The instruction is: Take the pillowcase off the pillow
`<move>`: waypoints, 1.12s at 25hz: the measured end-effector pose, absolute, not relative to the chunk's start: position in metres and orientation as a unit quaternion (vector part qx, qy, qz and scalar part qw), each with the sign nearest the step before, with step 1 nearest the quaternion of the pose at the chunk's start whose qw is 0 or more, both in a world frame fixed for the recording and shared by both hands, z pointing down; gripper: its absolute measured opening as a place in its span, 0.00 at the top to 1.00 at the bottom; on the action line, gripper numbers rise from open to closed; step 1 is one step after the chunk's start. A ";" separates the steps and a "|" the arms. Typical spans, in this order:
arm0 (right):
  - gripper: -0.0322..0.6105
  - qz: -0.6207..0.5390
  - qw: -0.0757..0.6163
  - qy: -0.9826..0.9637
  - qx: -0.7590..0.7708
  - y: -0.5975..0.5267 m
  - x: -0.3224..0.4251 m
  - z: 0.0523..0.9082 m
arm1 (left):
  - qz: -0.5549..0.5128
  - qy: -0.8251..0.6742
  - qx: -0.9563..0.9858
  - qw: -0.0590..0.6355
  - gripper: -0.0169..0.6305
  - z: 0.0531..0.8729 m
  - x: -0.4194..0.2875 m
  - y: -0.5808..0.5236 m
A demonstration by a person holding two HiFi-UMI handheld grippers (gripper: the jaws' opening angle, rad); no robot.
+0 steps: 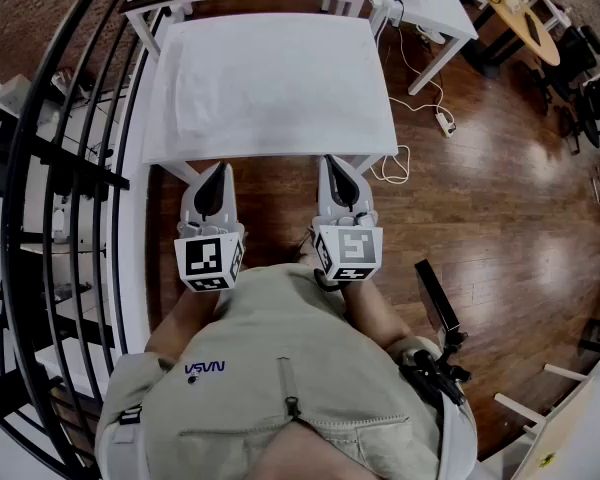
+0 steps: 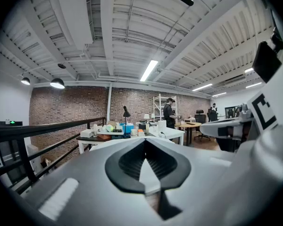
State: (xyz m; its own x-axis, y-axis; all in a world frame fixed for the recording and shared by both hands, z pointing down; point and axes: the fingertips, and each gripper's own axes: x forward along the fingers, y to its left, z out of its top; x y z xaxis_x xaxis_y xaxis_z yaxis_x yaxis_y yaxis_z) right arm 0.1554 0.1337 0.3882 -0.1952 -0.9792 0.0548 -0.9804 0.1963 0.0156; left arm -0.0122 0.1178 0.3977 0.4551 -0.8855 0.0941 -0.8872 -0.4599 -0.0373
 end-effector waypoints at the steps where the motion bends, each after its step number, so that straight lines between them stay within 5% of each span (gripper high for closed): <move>1: 0.95 0.011 0.025 -0.773 0.634 0.133 0.159 0.388 | 0.050 -0.520 0.853 0.007 0.97 0.397 -0.009 0.117; 16: 0.95 0.008 0.005 -0.791 0.612 0.129 0.219 0.386 | 0.068 -0.540 0.839 -0.006 0.97 0.393 0.053 0.124; 28: 0.95 0.009 0.015 -0.781 0.624 0.076 0.211 0.385 | 0.050 -0.564 0.824 0.020 0.97 0.397 0.017 0.062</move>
State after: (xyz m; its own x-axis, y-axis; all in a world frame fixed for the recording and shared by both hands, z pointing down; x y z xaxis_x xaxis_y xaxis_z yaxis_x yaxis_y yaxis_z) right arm 0.2114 0.0764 0.3848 -0.2202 -0.9748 0.0357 -0.9754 0.2205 0.0044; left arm 0.0168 0.0623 0.3966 0.3589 -0.9276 0.1039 -0.9315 -0.3631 -0.0235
